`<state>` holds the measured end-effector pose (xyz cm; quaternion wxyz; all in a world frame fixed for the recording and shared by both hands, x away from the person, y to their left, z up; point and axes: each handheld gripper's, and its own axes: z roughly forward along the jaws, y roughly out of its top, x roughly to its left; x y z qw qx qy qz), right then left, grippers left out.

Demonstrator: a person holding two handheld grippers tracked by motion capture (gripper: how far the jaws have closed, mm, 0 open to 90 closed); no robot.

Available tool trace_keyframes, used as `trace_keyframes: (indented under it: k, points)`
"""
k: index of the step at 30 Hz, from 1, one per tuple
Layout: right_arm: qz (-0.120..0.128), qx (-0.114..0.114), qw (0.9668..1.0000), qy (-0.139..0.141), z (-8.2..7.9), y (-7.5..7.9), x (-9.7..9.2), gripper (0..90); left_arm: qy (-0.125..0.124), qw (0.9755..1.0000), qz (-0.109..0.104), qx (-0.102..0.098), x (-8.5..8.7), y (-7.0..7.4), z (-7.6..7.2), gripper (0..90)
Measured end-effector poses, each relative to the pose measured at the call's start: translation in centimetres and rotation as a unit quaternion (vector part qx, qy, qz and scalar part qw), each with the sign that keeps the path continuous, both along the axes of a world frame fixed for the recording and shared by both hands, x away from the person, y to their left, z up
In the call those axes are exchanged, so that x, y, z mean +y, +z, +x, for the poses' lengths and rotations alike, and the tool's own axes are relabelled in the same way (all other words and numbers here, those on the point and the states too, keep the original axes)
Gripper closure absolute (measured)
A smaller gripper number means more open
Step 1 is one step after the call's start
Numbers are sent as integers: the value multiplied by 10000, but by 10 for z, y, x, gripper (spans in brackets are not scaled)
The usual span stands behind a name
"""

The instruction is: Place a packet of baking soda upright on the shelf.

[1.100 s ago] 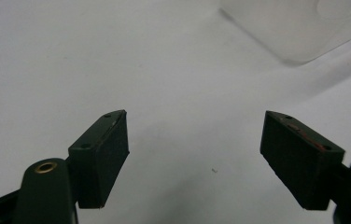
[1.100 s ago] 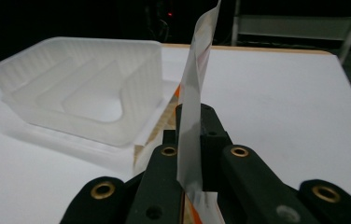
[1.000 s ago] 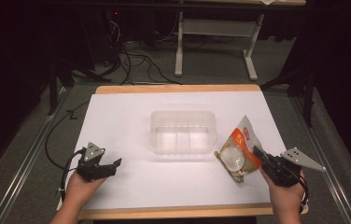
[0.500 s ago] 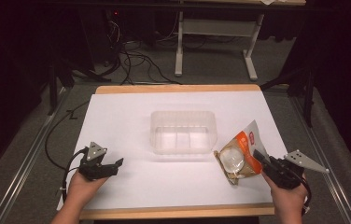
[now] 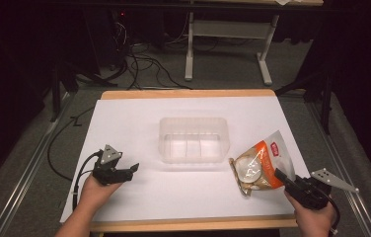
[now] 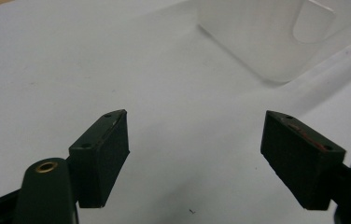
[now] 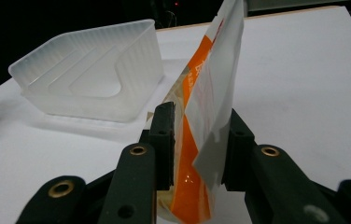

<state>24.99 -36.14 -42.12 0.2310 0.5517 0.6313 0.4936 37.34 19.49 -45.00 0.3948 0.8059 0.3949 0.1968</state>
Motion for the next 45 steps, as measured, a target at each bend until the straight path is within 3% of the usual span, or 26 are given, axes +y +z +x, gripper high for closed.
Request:
trace_keyframes:
  k: [6, 10, 18, 24, 25, 28, 29, 38, 41, 45]
  points:
    - [19, 39, 10000, -63, -10, -2, -4, 709, -45, 9999, -120, -81, -6, 2, 5, 243]
    - [65, 49, 10000, -57, -12, -4, -3, 709, -102, 9999, -69, -94, -11, 2, 7, 242]
    - [54, 27, 10000, -27, 0, -6, 4, 713, -21, 10000, -5, -68, -4, 1, 1, 236]
    - [58, -61, 10000, 6, 10, -6, 9, 791, 126, 9999, -17, -47, 8, 0, -6, 239]
    - [-4, -147, 9999, -16, 13, -3, 12, 843, 150, 9999, -4, -41, 11, 0, -7, 239]
    - [-77, -230, 9997, -75, 16, 1, 15, 873, 245, 9997, 20, -31, 18, -1, -13, 238]
    - [-183, -351, 9992, -89, 19, 5, 18, 900, 302, 9995, 39, -14, 23, -1, -17, 238]
    - [-221, -689, 9972, 180, 25, 22, 31, 900, 489, 9988, 32, -6, 35, -1, -27, 238]
    - [-392, -917, 9948, 214, 26, 32, 44, 900, 501, 9987, 45, -8, 36, -2, -29, 237]
    - [-596, -1043, 9926, 165, 29, 42, 48, 900, 501, 9987, 37, -21, 38, -2, -30, 236]
